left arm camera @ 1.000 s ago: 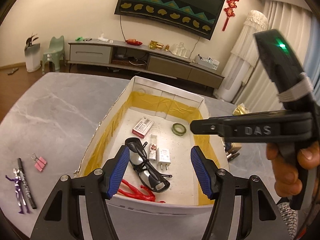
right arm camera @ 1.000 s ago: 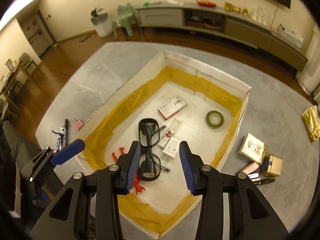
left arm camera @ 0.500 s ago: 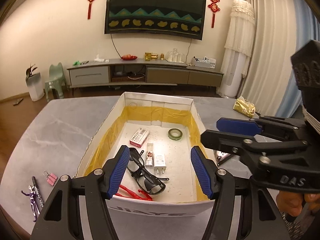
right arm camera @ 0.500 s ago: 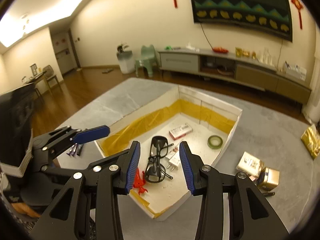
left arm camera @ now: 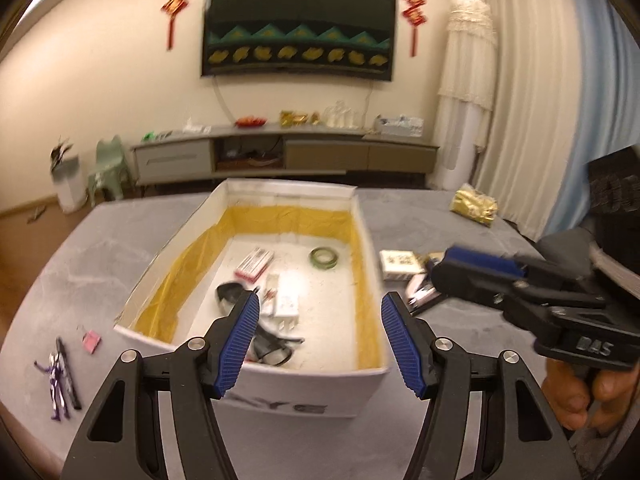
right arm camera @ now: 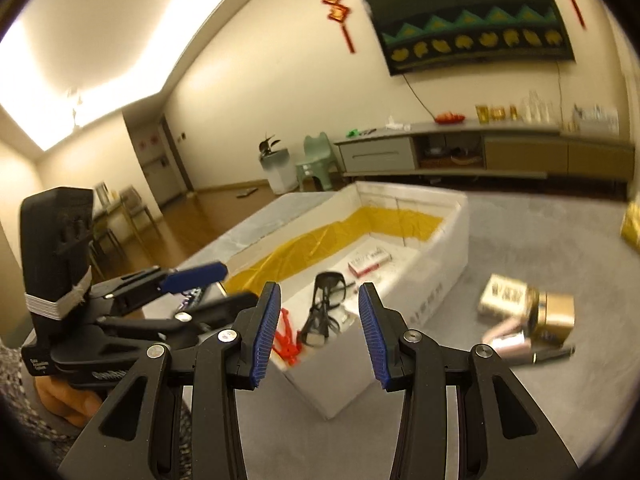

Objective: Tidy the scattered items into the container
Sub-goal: 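Move both grippers back toward the pink stapler and gold tin on the table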

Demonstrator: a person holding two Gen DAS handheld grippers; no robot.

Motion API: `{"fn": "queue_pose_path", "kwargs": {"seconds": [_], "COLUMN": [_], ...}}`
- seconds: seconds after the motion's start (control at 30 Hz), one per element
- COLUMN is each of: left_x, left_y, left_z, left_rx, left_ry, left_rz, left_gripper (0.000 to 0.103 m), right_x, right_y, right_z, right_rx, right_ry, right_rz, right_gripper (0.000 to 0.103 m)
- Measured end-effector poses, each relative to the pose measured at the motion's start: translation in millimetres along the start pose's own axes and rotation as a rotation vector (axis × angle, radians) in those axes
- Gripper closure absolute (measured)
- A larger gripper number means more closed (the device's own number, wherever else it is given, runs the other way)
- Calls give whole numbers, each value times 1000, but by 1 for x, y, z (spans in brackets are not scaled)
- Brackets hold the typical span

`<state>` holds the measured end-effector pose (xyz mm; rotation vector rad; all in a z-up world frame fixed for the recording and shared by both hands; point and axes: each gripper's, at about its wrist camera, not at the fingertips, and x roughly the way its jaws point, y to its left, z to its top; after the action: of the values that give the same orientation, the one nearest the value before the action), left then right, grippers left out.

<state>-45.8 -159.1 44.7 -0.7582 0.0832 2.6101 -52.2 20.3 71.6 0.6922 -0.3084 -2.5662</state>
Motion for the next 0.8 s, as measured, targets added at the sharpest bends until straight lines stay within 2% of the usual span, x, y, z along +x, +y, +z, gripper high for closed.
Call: {"fn": "queue_pose_path", "kwargs": {"seconds": [0.2, 0.33, 0.53, 0.7, 0.8], "left_x": [5, 16, 52, 98, 130], "left_y": [-49, -81, -125, -137, -141], "left_z": [-1, -3, -9, -16, -22], "left_rx": [78, 103, 139, 67, 39], "left_ry": [-40, -24, 88, 215, 289], "left_rz": [-88, -145, -194, -199, -181], "left_gripper": [38, 38, 38, 38, 38], "right_x": [-31, -44, -52, -47, -42], "right_y": [-40, -58, -89, -120, -141], "right_z": [-8, -19, -34, -36, -30], "right_rx": [76, 82, 121, 166, 195], "right_ry": [-13, 25, 113, 170, 178], "right_rz": [-38, -138, -264, -325, -354], "right_gripper": [59, 59, 59, 59, 53]}}
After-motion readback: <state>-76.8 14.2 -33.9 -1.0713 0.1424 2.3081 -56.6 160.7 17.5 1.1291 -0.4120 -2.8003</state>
